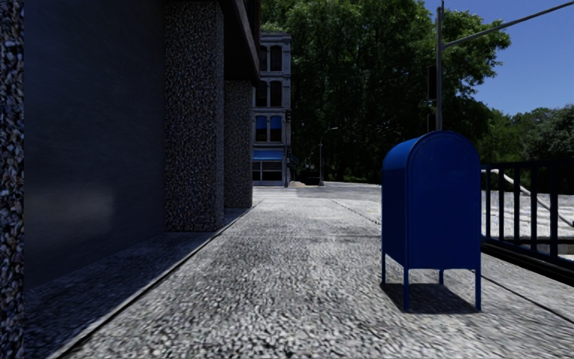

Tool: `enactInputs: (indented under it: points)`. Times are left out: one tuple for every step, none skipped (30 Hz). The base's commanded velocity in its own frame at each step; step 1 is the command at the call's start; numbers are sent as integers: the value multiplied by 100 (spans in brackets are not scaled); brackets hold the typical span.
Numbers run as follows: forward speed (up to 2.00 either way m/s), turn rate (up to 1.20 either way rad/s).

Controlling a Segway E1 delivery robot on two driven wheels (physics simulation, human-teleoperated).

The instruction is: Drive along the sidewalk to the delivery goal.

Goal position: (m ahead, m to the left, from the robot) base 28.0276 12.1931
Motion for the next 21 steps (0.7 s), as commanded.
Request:
enactInputs:
  points:
    - [200,0]
    - [200,0]
    - [200,0]
    - [200,0]
    - [200,0]
    - [200,0]
    - [200,0]
    - [200,0]
    - [200,0]
    - [200,0]
    - [200,0]
    - [200,0]
    - [200,0]
    - [200,0]
    - [200,0]
    - [200,0]
    - [200,0]
    - [200,0]
    - [200,0]
    - [200,0]
    - [200,0]
